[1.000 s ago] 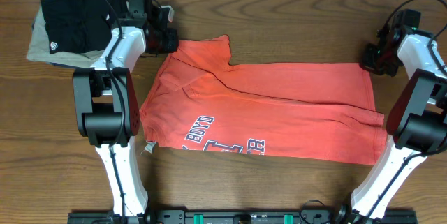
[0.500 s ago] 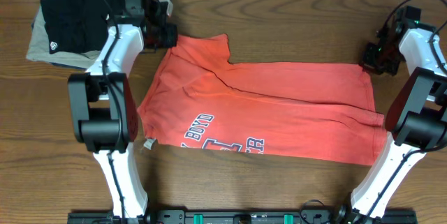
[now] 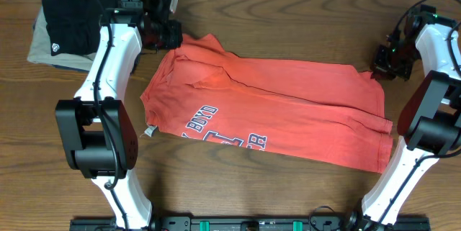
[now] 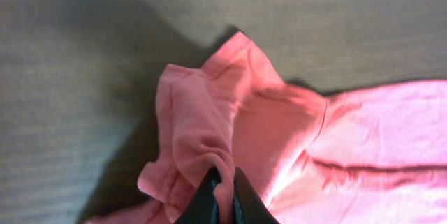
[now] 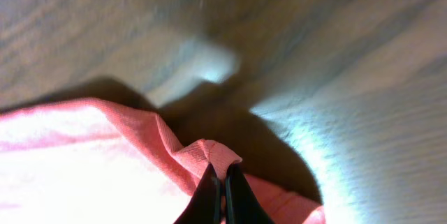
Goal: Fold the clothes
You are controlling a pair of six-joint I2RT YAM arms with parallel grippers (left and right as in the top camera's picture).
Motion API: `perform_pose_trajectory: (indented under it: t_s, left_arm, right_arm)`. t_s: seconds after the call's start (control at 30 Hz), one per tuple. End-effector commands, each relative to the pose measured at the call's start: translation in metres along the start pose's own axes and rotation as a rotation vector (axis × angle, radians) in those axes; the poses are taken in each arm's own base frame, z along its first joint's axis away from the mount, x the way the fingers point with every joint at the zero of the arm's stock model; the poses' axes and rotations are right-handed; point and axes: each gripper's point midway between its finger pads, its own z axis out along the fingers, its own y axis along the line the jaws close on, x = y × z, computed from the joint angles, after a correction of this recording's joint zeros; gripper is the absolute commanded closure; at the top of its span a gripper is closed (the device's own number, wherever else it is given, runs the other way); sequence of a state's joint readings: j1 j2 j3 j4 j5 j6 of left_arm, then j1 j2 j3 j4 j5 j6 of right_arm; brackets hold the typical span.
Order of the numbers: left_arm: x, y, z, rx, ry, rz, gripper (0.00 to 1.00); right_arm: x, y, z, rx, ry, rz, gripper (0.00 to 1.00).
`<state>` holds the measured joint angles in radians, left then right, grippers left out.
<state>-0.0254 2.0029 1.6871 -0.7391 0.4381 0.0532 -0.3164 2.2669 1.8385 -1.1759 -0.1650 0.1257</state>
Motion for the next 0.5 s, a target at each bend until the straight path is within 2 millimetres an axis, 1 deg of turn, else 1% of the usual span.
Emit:
perform_pose_trajectory:
  t_s: [0.0, 0.1, 0.27, 0.47]
  left_arm:
    - [0.006, 0.0, -0.004, -0.006, 0.028, -0.011, 0.94]
    - [0.014, 0.002, -0.005, -0.017, 0.059, -0.023, 0.94]
    - [0.034, 0.016, -0.007, -0.1, 0.141, -0.049, 0.93]
    - [0.057, 0.032, -0.014, -0.204, 0.232, -0.069, 0.93]
  right_arm:
    - [0.0, 0.012, -0.03, -0.041, -0.045, -0.001, 0.99]
    - [0.009, 0.013, -0.041, -0.039, -0.034, 0.0, 0.99]
    - [0.024, 0.014, -0.056, -0.036, -0.011, 0.001, 0.99]
    - [0.046, 0.01, -0.059, -0.016, 0.071, 0.008, 0.99]
